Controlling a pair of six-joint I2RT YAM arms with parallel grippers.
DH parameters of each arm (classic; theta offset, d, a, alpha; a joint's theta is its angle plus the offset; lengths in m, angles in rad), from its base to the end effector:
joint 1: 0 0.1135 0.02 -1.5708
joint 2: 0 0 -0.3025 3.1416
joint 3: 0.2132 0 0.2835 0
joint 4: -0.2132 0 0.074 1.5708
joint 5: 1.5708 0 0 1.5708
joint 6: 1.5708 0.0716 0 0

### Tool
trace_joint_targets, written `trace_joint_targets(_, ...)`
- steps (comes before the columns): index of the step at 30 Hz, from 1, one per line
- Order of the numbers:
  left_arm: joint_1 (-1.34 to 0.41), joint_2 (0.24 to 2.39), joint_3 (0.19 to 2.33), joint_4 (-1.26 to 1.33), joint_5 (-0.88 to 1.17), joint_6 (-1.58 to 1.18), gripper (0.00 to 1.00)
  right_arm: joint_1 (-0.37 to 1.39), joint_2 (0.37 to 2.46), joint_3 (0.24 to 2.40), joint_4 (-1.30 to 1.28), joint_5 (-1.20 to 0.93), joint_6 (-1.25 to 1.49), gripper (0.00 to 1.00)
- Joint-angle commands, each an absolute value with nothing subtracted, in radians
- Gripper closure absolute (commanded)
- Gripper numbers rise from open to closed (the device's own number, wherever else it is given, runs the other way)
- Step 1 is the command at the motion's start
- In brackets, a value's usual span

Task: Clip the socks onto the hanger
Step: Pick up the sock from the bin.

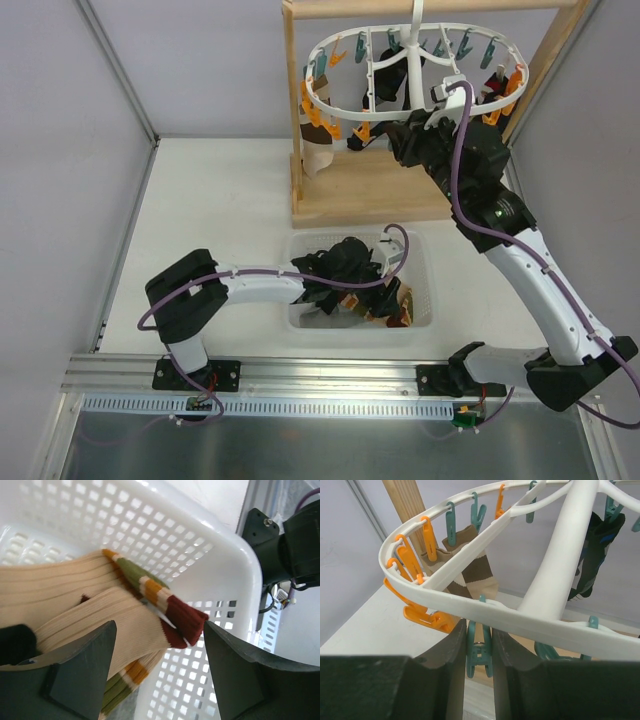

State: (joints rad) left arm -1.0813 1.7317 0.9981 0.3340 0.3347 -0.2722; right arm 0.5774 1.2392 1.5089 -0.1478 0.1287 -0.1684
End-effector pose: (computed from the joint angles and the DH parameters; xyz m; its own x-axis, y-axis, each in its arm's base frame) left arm 0.1884 -0.4037 0.2160 -0.4385 0.2831 -0.8529 0.8908 0.2628 -0.3708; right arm 0.2702 0.1651 0.5488 0.1733 -0.0855 -0.9812 -0.4114 0.8989 -0.1510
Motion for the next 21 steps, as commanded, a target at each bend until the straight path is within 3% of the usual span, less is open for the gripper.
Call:
trace_joint_targets(1,-1.111,1.752,1.039,0.411,0.357,-0.270,0.30,0.574,1.201,1.505,-0.155,0.130,-0.163,0.98)
trace_joint_targets(11,-1.132,1.812,1.069,0.430,0.368,-0.285,0.39,0.563,1.187,1.496,-0.158,0.123,-0.163,0.98)
trace_joint_targets(13,-1.140,1.821,1.072,0.430,0.371,-0.287,0.54,0.561,1.186,1.497,-0.164,0.124,-0.164,0.98)
trace_joint_targets(14,-1.141,1.819,1.072,0.430,0.371,-0.287,0.64,0.558,1.184,1.496,-0.163,0.123,-0.164,0.98)
trace_joint_targets(15,-1.143,1.818,1.072,0.430,0.361,-0.290,0.80,0.558,1.181,1.496,-0.164,0.126,-0.164,0.98)
trace_joint_targets(17,-1.144,1.810,1.065,0.430,0.335,-0.298,0.99,0.557,1.181,1.493,-0.161,0.124,-0.163,0.98)
trace_joint_targets(21,-1.141,1.737,1.040,0.428,0.221,-0.305,1.00,0.555,1.181,1.491,-0.163,0.126,-0.163,0.98)
